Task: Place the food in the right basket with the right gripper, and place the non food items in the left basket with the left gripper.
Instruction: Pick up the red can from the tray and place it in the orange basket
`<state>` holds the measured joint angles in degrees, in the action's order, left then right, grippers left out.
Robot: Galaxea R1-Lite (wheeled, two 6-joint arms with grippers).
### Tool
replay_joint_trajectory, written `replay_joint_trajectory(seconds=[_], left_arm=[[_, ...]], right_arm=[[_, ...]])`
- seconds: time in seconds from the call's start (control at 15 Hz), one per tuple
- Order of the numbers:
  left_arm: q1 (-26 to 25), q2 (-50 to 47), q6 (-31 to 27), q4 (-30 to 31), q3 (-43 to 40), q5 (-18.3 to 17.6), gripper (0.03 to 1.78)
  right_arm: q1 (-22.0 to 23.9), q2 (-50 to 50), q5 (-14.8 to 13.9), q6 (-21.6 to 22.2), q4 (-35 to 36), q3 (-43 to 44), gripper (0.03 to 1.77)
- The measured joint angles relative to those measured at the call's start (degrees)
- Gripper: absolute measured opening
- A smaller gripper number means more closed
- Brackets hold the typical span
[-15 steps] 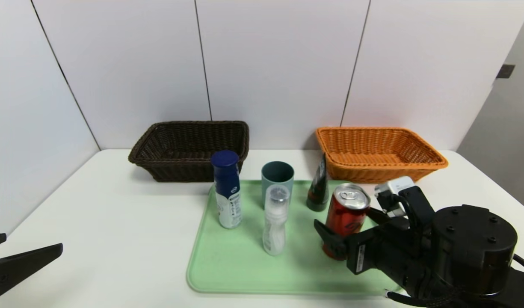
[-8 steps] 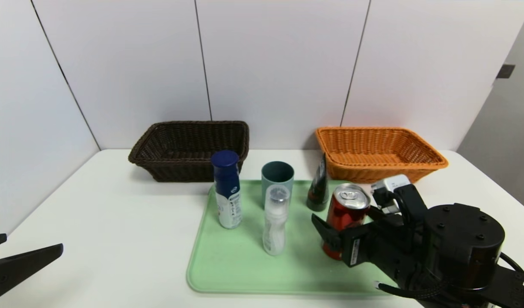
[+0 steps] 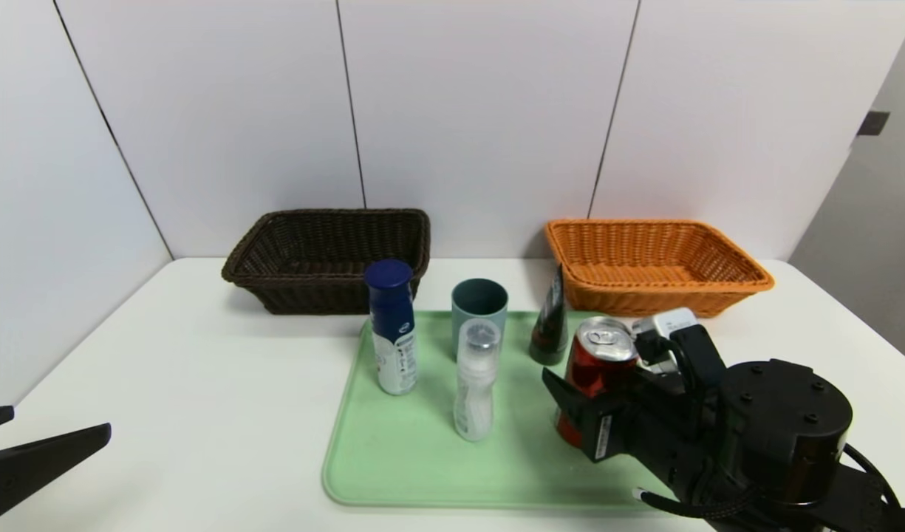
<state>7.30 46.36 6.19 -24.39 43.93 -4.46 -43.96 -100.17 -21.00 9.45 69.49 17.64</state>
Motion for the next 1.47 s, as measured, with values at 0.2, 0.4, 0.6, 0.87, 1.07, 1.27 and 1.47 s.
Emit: replay_joint_trajectory(seconds=[0.2, 0.4, 0.6, 0.87, 1.07, 1.27, 1.47], left_arm=[[0.0, 0.1, -0.1, 0.0, 0.0, 0.0, 1.69], [0.0, 0.1, 0.0, 0.0, -0.1, 0.0, 1.69], [0.0, 0.1, 0.0, 0.0, -0.1, 0.0, 1.69], [0.0, 0.6, 0.0, 0.3, 0.9, -0.1, 1.69], [0.1, 1.2, 0.2, 0.2, 2.5, -2.0, 1.69], [0.1, 1.6, 0.2, 0.2, 2.9, -2.6, 1.69], [0.9, 2.1, 0.3, 0.4, 3.0, -2.6, 1.69]], right_arm=[[-0.2, -1.1, 0.2, 0.2, 2.1, -0.8, 0.96], [-0.4, -0.8, 0.5, 0.7, 2.1, -1.1, 0.95], [-0.6, 1.1, 0.9, 0.6, 1.7, -1.4, 0.95], [0.3, 7.4, 1.0, 0.1, -2.9, -1.2, 0.95], [4.7, 14.1, 3.0, 0.1, -13.5, 5.1, 0.95], [12.3, 20.0, 8.0, 0.2, -30.3, 20.4, 0.95], [23.5, 21.8, 15.2, 0.3, -46.6, 36.8, 0.95]])
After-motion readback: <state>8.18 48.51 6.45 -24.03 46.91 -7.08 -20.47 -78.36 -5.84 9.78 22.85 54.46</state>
